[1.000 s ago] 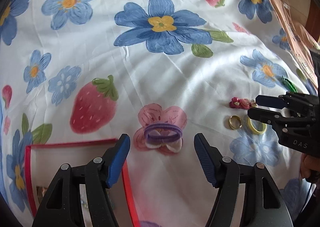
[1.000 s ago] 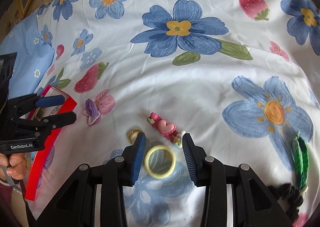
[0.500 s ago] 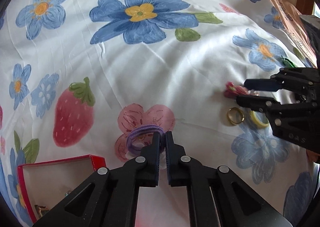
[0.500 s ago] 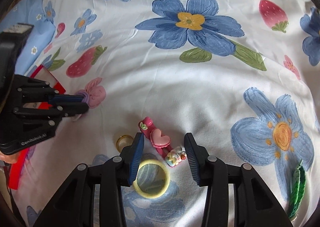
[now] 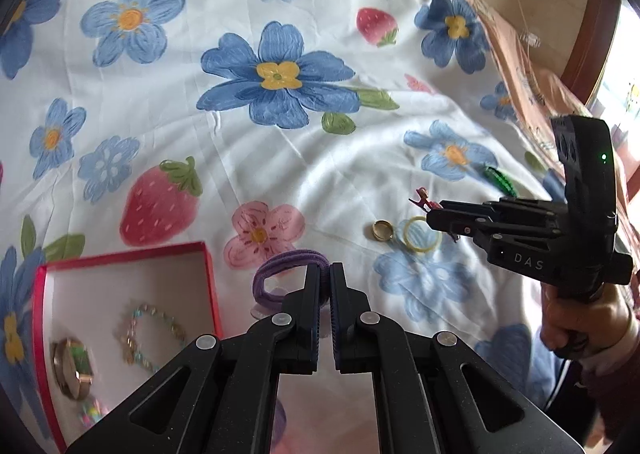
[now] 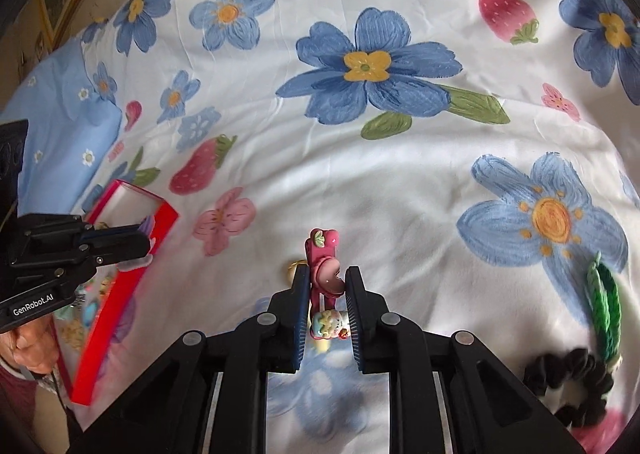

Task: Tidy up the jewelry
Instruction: 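Carry the purple hair tie and pink bow clip over the box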

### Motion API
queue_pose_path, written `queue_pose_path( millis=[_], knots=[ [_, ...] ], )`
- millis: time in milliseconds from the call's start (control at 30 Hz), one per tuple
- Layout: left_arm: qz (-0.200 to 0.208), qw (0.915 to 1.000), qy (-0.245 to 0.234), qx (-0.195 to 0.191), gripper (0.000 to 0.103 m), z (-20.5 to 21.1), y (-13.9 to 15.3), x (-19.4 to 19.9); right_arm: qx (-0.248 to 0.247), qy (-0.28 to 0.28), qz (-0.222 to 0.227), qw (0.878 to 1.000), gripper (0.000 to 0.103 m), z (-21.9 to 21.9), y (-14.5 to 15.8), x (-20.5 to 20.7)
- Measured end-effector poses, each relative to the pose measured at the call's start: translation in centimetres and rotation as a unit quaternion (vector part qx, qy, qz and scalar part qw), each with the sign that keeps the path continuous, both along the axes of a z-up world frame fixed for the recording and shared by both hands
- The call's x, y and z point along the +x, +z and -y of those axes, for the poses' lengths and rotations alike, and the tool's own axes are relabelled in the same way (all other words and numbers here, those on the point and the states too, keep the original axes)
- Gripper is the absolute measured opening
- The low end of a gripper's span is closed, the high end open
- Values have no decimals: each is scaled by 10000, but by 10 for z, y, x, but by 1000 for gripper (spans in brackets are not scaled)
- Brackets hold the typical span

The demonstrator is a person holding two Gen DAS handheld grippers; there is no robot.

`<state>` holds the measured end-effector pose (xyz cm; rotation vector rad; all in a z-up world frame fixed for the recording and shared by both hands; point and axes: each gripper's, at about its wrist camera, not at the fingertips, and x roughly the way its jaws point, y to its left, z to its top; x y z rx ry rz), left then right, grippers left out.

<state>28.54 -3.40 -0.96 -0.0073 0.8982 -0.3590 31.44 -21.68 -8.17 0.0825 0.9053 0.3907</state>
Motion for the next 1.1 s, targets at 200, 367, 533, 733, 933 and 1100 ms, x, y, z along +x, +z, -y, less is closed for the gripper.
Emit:
queue_pose_path(
  millis=[200, 367, 533, 733, 933, 1100],
  knots=[
    [26, 9988, 295, -401, 3, -29, 7, -50, 488, 20, 93, 9988, 17, -12, 16, -33],
    [28, 9977, 436, -527, 3, -42, 11, -83, 708, 145, 82, 9973, 17, -32, 19, -59],
    [37, 9968, 523, -600, 3, -54, 14, -112, 820, 291, 0, 9962, 17, -52, 14, -78],
    [66, 9956, 685, -641, 3, -71, 17, -142, 867, 445, -52, 9952, 17, -71, 11, -98],
    [119, 9940, 899, -619, 3, -91, 19, -172, 930, 626, -114, 9936, 17, -91, 8, -113],
    [138, 9911, 1173, -620, 3, -116, 22, -196, 961, 792, -196, 9920, 17, -112, 3, -124]
  ],
)
